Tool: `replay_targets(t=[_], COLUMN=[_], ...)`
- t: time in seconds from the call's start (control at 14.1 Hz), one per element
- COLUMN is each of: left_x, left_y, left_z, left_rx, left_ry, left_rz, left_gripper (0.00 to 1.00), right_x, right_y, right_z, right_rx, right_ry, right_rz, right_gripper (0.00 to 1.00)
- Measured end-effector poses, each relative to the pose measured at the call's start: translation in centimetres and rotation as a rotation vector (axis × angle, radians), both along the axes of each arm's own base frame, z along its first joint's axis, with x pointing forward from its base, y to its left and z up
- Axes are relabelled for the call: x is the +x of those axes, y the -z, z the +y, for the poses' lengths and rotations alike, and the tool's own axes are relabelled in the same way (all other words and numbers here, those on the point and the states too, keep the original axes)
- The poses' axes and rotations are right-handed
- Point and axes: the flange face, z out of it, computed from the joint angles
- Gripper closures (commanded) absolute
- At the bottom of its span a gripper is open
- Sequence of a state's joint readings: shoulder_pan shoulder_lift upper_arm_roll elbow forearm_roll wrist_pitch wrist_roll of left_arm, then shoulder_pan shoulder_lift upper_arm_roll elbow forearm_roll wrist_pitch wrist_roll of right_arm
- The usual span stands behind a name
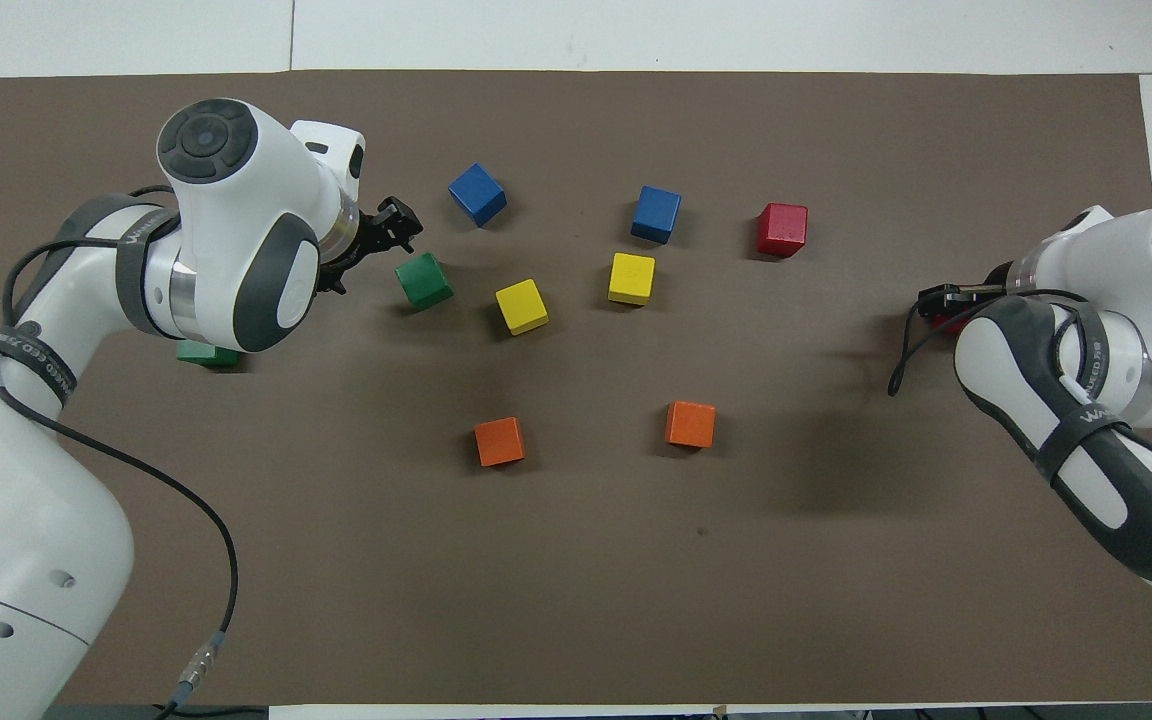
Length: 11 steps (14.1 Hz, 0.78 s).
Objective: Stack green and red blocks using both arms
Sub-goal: 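Reach the left gripper to the second green while the right gripper reaches red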
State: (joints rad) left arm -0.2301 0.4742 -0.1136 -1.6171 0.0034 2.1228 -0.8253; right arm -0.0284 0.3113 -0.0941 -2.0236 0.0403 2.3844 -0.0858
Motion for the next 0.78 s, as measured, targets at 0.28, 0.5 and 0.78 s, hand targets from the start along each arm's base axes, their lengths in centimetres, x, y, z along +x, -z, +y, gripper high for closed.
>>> replay_targets(t=[0.28,0.5,0.78], left_x=[0.3,0.0,-0.4], left_y=[0.5,1.8,4.0], left_z=[-1.6,-2.8,-2.9], left_rx=[-0.007,0.010,0.011], left_ry=[-0.008,0.022,0.027], left_rz=[-0.011,-0.030,-0.031], left_gripper=[0.00,0.00,0.00], right_x=[1.8,3.4,5.1], right_y=[-7.9,-12.3,-11.3], right_z=[2.3,7.1,15.9], right_rx=[0.017,0.000,-0.001], right_ry=[-0.041,0.024,0.133], right_rz=[0.066,0.037,0.021], right_gripper=[0.00,0.00,0.00])
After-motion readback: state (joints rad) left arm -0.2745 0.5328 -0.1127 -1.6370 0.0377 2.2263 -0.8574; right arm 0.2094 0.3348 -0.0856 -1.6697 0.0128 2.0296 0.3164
